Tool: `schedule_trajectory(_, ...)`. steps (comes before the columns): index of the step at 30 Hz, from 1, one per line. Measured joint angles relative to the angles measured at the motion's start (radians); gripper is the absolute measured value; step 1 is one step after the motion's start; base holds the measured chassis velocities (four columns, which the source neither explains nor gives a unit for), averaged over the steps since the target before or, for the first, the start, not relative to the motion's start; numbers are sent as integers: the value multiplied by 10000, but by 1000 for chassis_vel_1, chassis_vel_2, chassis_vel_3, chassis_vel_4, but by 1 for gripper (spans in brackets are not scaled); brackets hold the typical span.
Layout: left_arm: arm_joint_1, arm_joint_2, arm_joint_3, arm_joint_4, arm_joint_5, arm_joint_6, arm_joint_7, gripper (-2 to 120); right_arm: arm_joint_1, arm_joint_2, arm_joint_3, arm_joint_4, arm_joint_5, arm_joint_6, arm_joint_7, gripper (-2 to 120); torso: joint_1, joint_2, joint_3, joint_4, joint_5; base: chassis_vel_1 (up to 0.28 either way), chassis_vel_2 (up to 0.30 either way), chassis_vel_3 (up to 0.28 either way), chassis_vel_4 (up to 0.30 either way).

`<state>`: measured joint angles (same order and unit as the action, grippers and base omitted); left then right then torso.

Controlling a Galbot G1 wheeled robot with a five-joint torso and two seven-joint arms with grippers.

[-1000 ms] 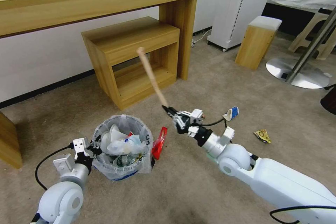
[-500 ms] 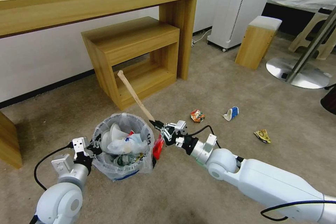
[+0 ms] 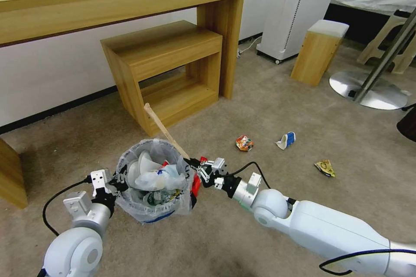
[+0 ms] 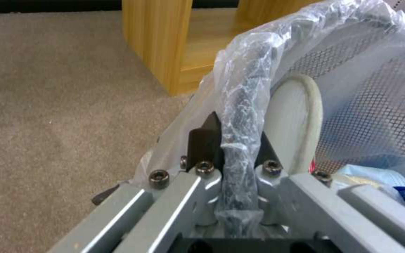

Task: Pick up the trash bin and place the garbage on the floor into it.

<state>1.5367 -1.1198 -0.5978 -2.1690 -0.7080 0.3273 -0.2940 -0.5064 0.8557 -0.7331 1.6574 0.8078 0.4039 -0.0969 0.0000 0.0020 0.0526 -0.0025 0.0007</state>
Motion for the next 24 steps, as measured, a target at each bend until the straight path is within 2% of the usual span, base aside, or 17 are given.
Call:
schedule_trajectory(17,131,92,11,-318,-18,135,-1,2,558,134,-747,-138,-221,271,-315,0,0,0,0,0,0,0,0,0,0)
schedule_trajectory(24,183,172,6,-375,-52,143,-8,2,608,122,-753,-228,-354,289,-200,0,0,1,0,1,0,0,0,0,0)
